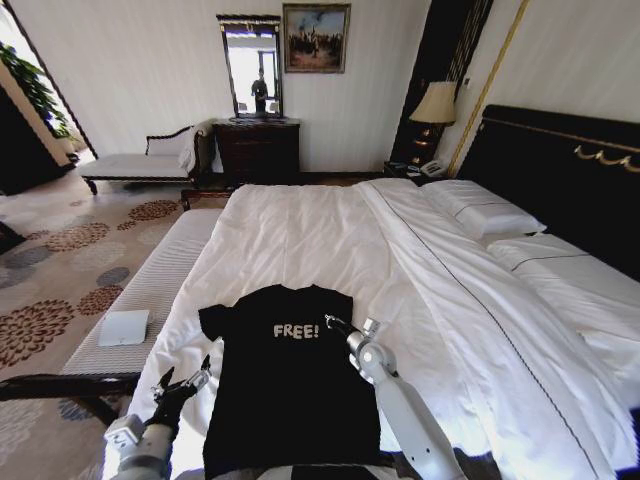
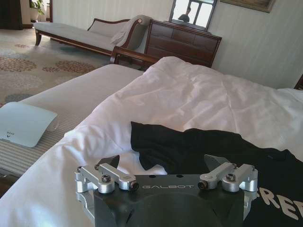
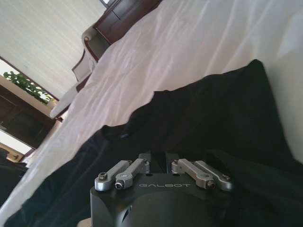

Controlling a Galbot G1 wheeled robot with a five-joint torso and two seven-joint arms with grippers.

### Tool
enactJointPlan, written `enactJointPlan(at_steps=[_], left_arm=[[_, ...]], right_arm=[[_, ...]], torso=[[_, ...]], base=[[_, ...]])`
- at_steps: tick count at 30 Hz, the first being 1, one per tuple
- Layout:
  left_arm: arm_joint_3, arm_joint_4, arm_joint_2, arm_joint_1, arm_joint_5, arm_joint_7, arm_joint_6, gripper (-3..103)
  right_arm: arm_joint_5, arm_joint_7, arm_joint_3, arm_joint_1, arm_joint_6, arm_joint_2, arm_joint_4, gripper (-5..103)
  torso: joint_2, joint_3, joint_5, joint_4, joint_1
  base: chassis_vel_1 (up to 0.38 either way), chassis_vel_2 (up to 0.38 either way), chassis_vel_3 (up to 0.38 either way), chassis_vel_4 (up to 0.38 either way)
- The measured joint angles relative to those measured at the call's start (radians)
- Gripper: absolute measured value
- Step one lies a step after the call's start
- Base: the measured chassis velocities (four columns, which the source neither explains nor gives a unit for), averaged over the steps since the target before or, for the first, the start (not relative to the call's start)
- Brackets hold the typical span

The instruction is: Fold the clothes on the bed.

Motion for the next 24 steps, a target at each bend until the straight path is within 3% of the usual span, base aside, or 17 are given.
enactJointPlan(at_steps=[2, 4, 7, 8, 13, 14, 19, 20, 22, 24], left_arm=[[0.006, 0.001, 0.000, -0.003, 0.000, -0.001, 0.000, 100], [0.010, 0.002, 0.000, -0.006, 0.000, -0.002, 0.001, 100], [0.024, 0.001, -0.007, -0.016, 0.002, -0.008, 0.003, 100], [0.024, 0.001, -0.007, -0.016, 0.002, -0.008, 0.003, 100], [0.038, 0.007, -0.022, -0.022, 0.006, -0.008, 0.004, 100], [0.038, 0.007, -0.022, -0.022, 0.006, -0.008, 0.004, 100], [0.059, 0.054, -0.006, -0.067, 0.017, -0.014, 0.003, 100], [0.059, 0.054, -0.006, -0.067, 0.017, -0.014, 0.003, 100], [0.059, 0.078, 0.012, -0.099, -0.026, -0.016, 0.007, 100], [0.055, 0.107, 0.036, -0.152, -0.086, -0.026, 0.021, 100]], right_arm=[[0.033, 0.021, -0.019, -0.022, -0.019, -0.004, 0.089, 29], [0.038, 0.026, -0.030, -0.033, -0.024, -0.011, 0.130, 29], [0.039, 0.030, -0.040, -0.083, -0.034, -0.041, 0.237, 45], [0.039, 0.030, -0.040, -0.083, -0.034, -0.041, 0.237, 45], [-0.027, -0.001, 0.074, -0.172, 0.026, -0.082, 0.279, 67], [-0.027, -0.001, 0.074, -0.172, 0.026, -0.082, 0.279, 67], [-0.196, -0.030, 0.176, -0.271, 0.127, -0.095, 0.244, 89], [-0.196, -0.030, 0.176, -0.271, 0.127, -0.095, 0.244, 89], [-0.261, -0.042, 0.210, -0.325, 0.157, -0.093, 0.243, 97], [-0.293, -0.047, 0.242, -0.370, 0.172, -0.087, 0.254, 99]], torso=[[0.000, 0.000, 0.0000, 0.0001, 0.000], [0.000, 0.000, -0.0003, 0.0001, 0.000], [0.000, 0.000, -0.0003, 0.0002, 0.000], [0.000, 0.000, -0.0003, 0.0002, 0.000], [0.000, 0.000, 0.0001, -0.0001, 0.000], [0.000, 0.000, 0.0001, -0.0001, 0.000], [0.000, 0.000, 0.0001, -0.0001, 0.000], [0.000, 0.000, 0.0001, -0.0001, 0.000], [0.000, 0.000, 0.0002, 0.0000, 0.000], [0.000, 0.000, 0.0001, 0.0001, 0.000]], base=[[0.000, 0.000, 0.000, 0.000], [0.000, 0.000, 0.000, 0.000], [0.000, 0.000, 0.000, 0.000], [0.000, 0.000, 0.000, 0.000], [0.000, 0.000, 0.000, 0.000], [0.000, 0.000, 0.000, 0.000], [0.000, 0.000, 0.000, 0.000], [0.000, 0.000, 0.000, 0.000], [0.000, 0.000, 0.000, 0.000], [0.000, 0.000, 0.000, 0.000]])
